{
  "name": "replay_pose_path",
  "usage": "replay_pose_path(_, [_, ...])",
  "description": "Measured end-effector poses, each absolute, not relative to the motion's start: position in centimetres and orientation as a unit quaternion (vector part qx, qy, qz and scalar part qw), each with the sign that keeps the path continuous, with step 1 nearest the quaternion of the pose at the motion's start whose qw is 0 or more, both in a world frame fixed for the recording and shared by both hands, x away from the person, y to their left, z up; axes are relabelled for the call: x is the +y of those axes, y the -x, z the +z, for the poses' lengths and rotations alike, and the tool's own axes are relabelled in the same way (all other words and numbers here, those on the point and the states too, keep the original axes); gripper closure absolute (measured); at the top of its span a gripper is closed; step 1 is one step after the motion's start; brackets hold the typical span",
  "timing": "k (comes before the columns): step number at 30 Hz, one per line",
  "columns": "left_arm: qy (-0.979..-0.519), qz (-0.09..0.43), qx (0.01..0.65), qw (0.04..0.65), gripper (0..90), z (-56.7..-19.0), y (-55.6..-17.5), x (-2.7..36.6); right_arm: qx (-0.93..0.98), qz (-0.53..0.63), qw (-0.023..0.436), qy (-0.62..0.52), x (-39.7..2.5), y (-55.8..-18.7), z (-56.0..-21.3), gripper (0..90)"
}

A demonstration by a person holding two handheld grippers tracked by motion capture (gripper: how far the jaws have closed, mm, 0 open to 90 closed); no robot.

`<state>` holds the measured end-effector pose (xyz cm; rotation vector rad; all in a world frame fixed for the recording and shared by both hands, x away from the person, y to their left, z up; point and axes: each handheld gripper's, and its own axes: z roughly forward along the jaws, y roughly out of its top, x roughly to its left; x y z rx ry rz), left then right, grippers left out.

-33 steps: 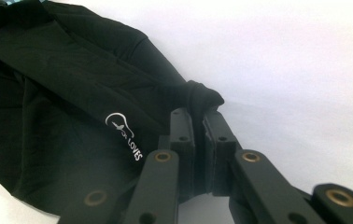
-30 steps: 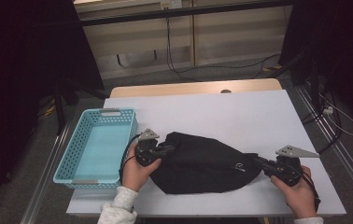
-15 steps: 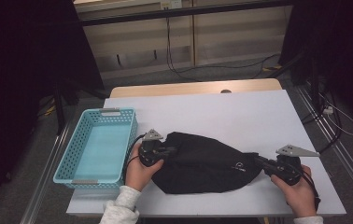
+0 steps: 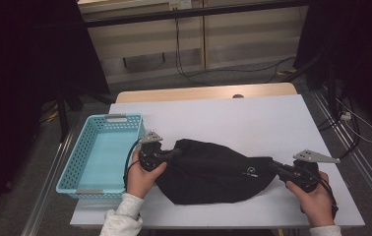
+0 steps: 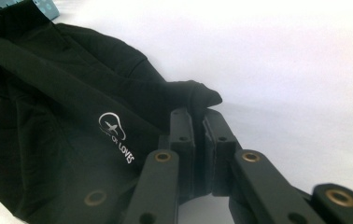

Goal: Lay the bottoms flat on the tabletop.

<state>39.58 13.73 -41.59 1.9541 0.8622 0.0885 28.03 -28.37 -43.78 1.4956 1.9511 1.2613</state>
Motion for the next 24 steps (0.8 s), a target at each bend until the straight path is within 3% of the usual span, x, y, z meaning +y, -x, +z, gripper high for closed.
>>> replay_pose_path(10, [-0.787, 0.044, 0.353, 0.505, 87.7, -39.4, -40.2, 13.9, 0.682, 0.465, 0.206, -0.526, -28.9, -28.1, -41.7, 84.8])
replay_pose_path(24, [-0.772, 0.067, 0.352, 0.525, 87.8, -35.5, -42.0, 13.5, 0.675, 0.469, 0.255, -0.509, -29.5, -31.1, -36.3, 85.3])
